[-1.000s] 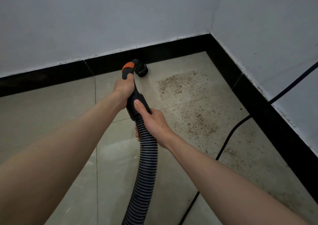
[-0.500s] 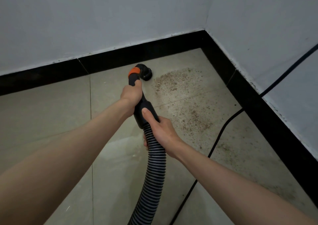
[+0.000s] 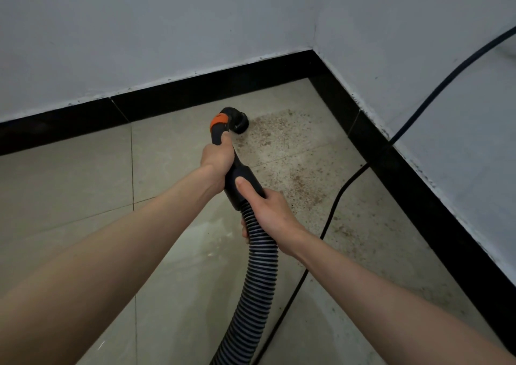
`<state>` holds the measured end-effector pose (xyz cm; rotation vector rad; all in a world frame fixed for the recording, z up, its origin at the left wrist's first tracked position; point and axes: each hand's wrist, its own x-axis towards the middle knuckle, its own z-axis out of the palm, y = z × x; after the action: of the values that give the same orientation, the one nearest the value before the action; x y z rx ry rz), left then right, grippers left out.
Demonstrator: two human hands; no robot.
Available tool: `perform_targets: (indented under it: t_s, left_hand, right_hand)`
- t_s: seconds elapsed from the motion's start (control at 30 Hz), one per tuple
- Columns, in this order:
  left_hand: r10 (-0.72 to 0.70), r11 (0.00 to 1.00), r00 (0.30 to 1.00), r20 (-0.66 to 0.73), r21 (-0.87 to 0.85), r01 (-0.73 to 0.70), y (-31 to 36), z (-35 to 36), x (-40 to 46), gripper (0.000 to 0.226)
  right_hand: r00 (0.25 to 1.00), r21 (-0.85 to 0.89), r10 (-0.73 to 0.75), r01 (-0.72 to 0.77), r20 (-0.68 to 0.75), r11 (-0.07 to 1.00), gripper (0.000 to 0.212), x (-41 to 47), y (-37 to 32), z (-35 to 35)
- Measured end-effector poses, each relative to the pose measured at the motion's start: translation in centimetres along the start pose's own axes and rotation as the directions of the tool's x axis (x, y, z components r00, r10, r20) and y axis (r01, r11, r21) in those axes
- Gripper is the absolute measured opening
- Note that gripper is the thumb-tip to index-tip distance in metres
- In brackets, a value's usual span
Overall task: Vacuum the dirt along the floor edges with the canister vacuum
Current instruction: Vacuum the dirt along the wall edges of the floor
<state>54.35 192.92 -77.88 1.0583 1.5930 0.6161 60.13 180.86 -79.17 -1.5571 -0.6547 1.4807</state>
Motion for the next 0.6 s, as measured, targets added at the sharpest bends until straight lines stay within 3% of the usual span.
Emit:
perform_targets:
  t_s: [0.6]
  left_hand:
    - [0.037,0.997,0.993,0.108,0.066,-0.045,2.3,7.2,2.3,0.044]
  right_hand:
    - [0.982,0.061,-0.010,0.022,-0.186,0.998,0.046,2.6,-0.7,-4.8]
